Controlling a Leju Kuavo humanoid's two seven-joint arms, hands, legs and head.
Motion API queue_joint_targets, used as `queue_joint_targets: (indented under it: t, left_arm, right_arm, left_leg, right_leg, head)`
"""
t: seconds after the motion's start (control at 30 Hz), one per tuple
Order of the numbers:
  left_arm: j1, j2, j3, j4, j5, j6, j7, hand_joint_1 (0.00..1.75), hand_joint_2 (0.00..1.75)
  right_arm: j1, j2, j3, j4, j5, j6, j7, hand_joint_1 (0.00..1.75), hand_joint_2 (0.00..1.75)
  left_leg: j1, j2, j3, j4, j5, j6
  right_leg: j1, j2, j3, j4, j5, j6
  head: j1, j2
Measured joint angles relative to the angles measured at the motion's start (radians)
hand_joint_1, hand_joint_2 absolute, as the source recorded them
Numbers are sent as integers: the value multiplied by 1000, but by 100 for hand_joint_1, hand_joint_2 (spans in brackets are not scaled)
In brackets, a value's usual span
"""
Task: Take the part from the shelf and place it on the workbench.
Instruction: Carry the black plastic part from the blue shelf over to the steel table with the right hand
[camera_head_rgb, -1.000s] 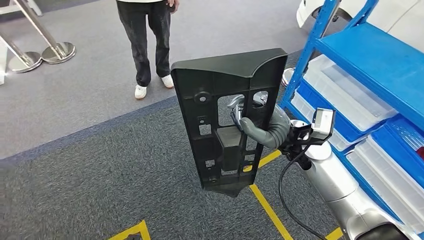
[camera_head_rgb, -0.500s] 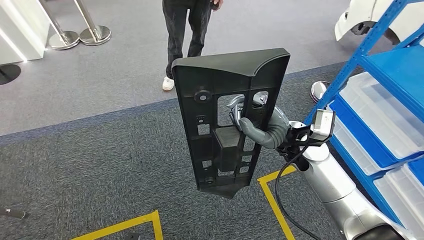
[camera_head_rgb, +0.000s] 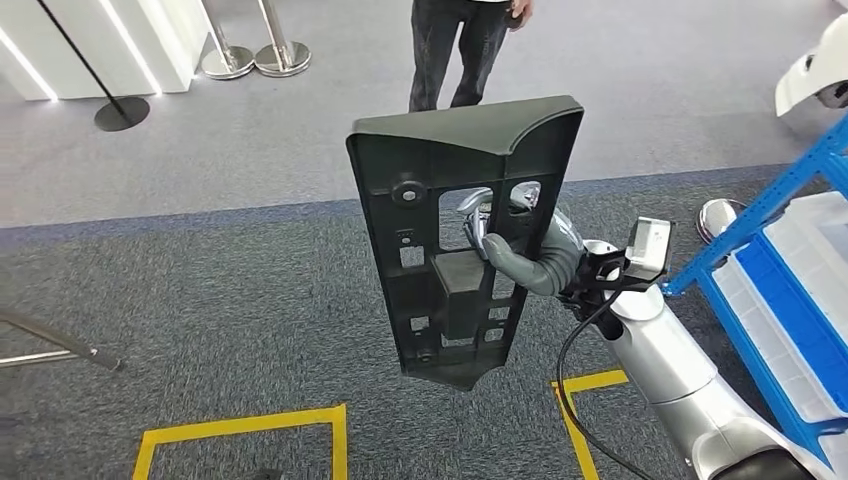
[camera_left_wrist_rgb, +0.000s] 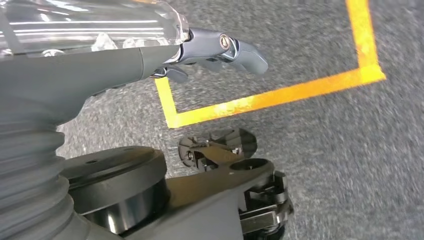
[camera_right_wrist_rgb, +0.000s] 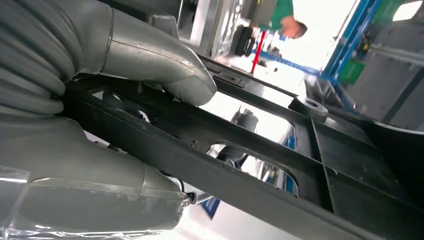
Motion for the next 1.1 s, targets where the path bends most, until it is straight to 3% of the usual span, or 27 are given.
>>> queue_joint_targets:
  t: [0.07, 0.13, 0.17, 0.23, 0.3, 0.37, 0.43, 0.47, 0.5, 0.53, 0.6, 0.67, 0.73, 0.77, 0.8, 0.87, 0.9, 0.97, 1.0, 1.03, 1.1]
  left_arm:
    - [0, 0, 0, 0, 0, 0, 1, 0, 175]
    - [-1, 0, 0, 0, 0, 0, 1, 0, 175]
    - [-1, 0, 0, 0, 0, 0, 1, 0, 175]
    - [1, 0, 0, 0, 0, 0, 2, 0, 175]
    - [1, 1, -1, 0, 0, 0, 3, 0, 175]
    - [0, 1, -1, 0, -1, 0, 3, 0, 175]
    - [0, 1, -2, 0, -2, 0, 3, 0, 175]
    - [1, 1, -2, 0, -3, 0, 4, 0, 175]
    - [1, 1, -3, 0, -4, 0, 4, 0, 175]
    - [2, 1, -5, 0, -4, 0, 4, 0, 175]
    - [1, 0, -9, 0, -6, 0, 5, 0, 175]
    - [2, 0, -12, 0, -9, 1, 7, 0, 175]
    - [6, 0, -13, 0, -10, 3, 8, 0, 175]
    - [9, 0, -13, 0, -11, 5, 9, 0, 175]
    - [10, 0, -14, 0, -12, 6, 9, 0, 175]
    - [10, 1, -16, 0, -15, 7, 12, 0, 175]
    - [10, 1, -17, 0, -17, 8, 14, 0, 175]
    - [10, 1, -18, 0, -20, 8, 18, 0, 175]
    - [11, 1, -18, 0, -21, 8, 19, 0, 175]
    - [12, 2, -18, 0, -21, 8, 21, 0, 175]
    - [11, 3, -18, 0, -19, 9, 21, 0, 175]
  right_arm:
    - [0, 0, 0, -1, 3, 0, 0, 175, 175]
    - [-1, 0, -2, -4, 4, -1, 1, 175, 175]
    - [-2, 2, -2, -5, 4, -1, 1, 175, 175]
    - [-1, 7, -2, -6, 4, 0, 1, 175, 175]
    - [-1, 11, -3, -7, 4, 0, 1, 175, 175]
    - [1, 13, -5, -8, 4, -1, 0, 175, 175]
    - [8, 13, -6, -8, 4, -1, 0, 175, 175]
    - [12, 13, -6, -8, 4, -1, 0, 175, 175]
    - [14, 13, -6, -8, 4, -2, 0, 175, 175]
    - [16, 13, -7, -9, 4, -2, 0, 175, 175]
    - [17, 15, -12, -12, 4, -2, 0, 175, 175]
    - [18, 17, -19, -14, 3, -2, -1, 175, 175]
    - [20, 19, -23, -15, 1, -2, -2, 175, 175]
    - [21, 19, -23, -17, 1, -2, -2, 175, 175]
    - [22, 19, -24, -20, 1, -2, -2, 175, 175]
    - [26, 15, -27, -25, 0, -5, -4, 175, 175]
    - [32, 13, -29, -28, 0, -8, -4, 175, 175]
    - [48, 10, -33, -35, 0, -13, -4, 175, 175]
    - [57, 10, -35, -40, 0, -14, -5, 175, 175]
    - [65, 10, -38, -44, 0, -15, -6, 175, 175]
    - [76, 10, -45, -52, -1, -14, -12, 175, 175]
  left_leg:
    - [3, 26, 73, -132, 55, -5]
    - [0, 45, 127, -232, 82, 7]
    - [-4, 46, 132, -245, 80, 16]
    - [-6, 25, 130, -246, 83, 32]
    - [-4, 6, 131, -251, 88, 43]
    - [-4, -14, 132, -253, 91, 51]
    - [-7, -37, 132, -253, 91, 54]
    - [-8, -50, 132, -252, 91, 55]
    - [-10, -64, 133, -251, 92, 55]
    - [-11, -77, 134, -249, 91, 55]
    - [-12, -102, 134, -247, 92, 52]
    - [-9, -122, 128, -246, 96, 44]
    - [-7, -141, 122, -251, 101, 30]
    - [-9, -132, 119, -248, 98, 25]
    - [-12, -108, 112, -233, 85, 20]
    - [-15, -38, 72, -140, 28, 12]
    - [-12, -18, 42, -72, -6, 8]
    - [-7, -6, 4, 20, -38, 1]
    - [-5, -3, 11, 14, -28, -2]
    - [-3, 4, 39, -33, -2, -3]
    - [-5, 35, 119, -173, 50, 1]
  right_leg:
    - [-2, -23, 2, 8, -9, 9]
    - [1, -41, 2, 20, -19, 20]
    - [3, -49, 2, 23, -22, 26]
    - [2, -61, 3, 24, -26, 35]
    - [-6, -27, -7, 55, -53, 43]
    - [-10, 34, -58, 170, -116, 45]
    - [-10, 59, -126, 304, -161, 44]
    - [-9, 62, -143, 329, -158, 41]
    - [-9, 64, -140, 311, -133, 37]
    - [-8, 71, -118, 255, -93, 32]
    - [-7, 110, -60, 115, -25, 22]
    - [-5, 137, -32, 49, -9, 21]
    - [-4, 122, -27, 37, -8, 18]
    - [-4, 110, -24, 30, -5, 13]
    - [-5, 97, -20, 22, -1, 8]
    - [-3, 68, -14, 12, 4, 0]
    - [-2, 53, -14, 11, 4, -2]
    - [1, 24, -14, 13, 2, -4]
    - [1, 10, -15, 14, 1, -3]
    - [1, -3, -14, 17, -1, -1]
    - [3, -24, -14, 23, -6, 5]
  head:
    - [0, 0]
    - [0, 0]
    - [0, 0]
    - [0, 0]
    - [0, 0]
    - [0, 0]
    - [0, 0]
    - [0, 0]
    - [0, 0]
    - [0, 0]
    - [0, 0]
    - [0, 0]
    - [0, 0]
    - [0, 0]
    - [0, 0]
    - [0, 0]
    - [0, 0]
    - [0, 0]
    - [0, 0]
    - [0, 0]
    - [0, 0]
